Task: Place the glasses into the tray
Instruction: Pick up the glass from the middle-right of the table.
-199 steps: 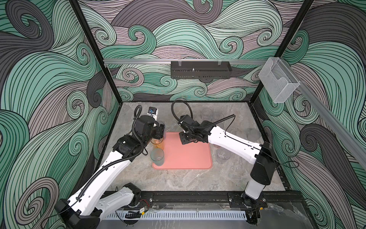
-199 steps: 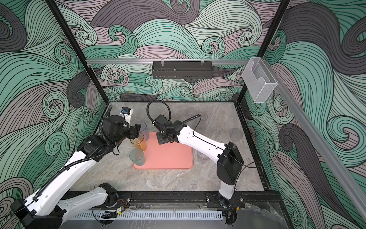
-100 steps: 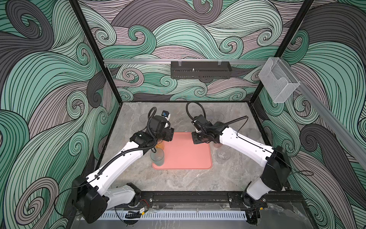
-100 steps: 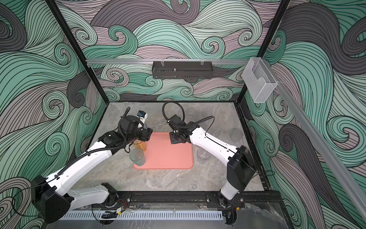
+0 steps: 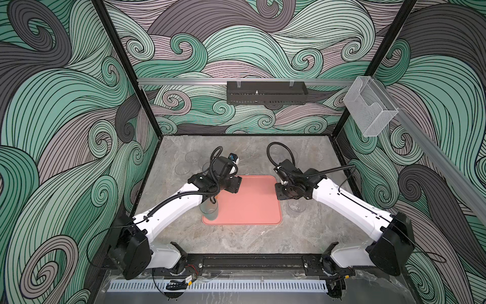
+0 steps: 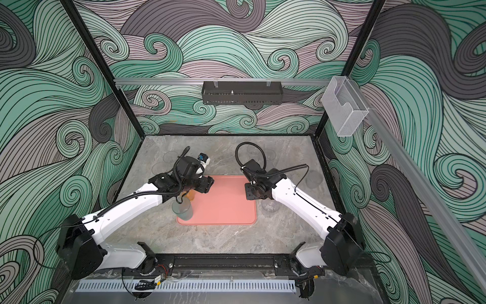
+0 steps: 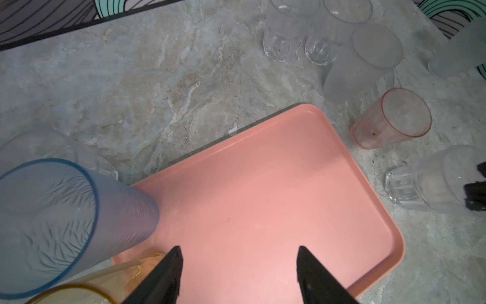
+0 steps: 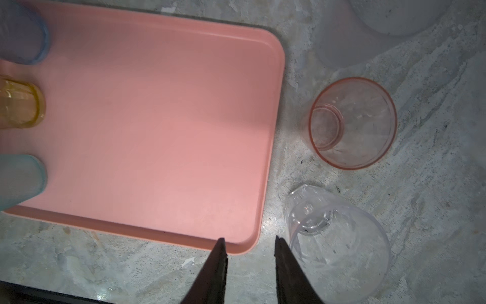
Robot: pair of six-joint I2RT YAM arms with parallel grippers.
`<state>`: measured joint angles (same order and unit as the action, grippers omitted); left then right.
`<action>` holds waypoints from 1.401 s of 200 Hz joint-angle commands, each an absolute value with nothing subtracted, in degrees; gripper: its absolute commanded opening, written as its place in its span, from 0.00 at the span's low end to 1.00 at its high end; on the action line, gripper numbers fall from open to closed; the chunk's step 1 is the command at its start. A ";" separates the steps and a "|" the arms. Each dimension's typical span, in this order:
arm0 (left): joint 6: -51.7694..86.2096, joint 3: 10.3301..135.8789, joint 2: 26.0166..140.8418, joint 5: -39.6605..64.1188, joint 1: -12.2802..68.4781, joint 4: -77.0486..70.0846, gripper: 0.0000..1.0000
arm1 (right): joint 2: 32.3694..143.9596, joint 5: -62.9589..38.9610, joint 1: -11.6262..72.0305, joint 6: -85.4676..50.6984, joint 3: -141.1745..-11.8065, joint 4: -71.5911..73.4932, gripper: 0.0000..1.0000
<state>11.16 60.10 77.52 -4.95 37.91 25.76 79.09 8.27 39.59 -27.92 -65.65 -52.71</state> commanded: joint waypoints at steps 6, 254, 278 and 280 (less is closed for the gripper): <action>12.26 61.13 79.42 -3.52 38.91 27.16 0.71 | 77.96 9.60 39.11 -29.71 -63.02 -57.22 0.34; 6.94 61.00 81.93 -11.38 43.81 31.78 0.71 | 81.82 9.60 38.60 -31.89 -58.23 -54.46 0.04; 6.92 61.47 79.81 -10.73 43.86 31.16 0.71 | 80.00 9.71 39.74 -32.08 -60.84 -57.49 0.02; 6.89 61.51 79.70 -10.81 43.86 31.12 0.71 | 79.81 9.77 39.80 -32.15 -61.09 -57.72 0.03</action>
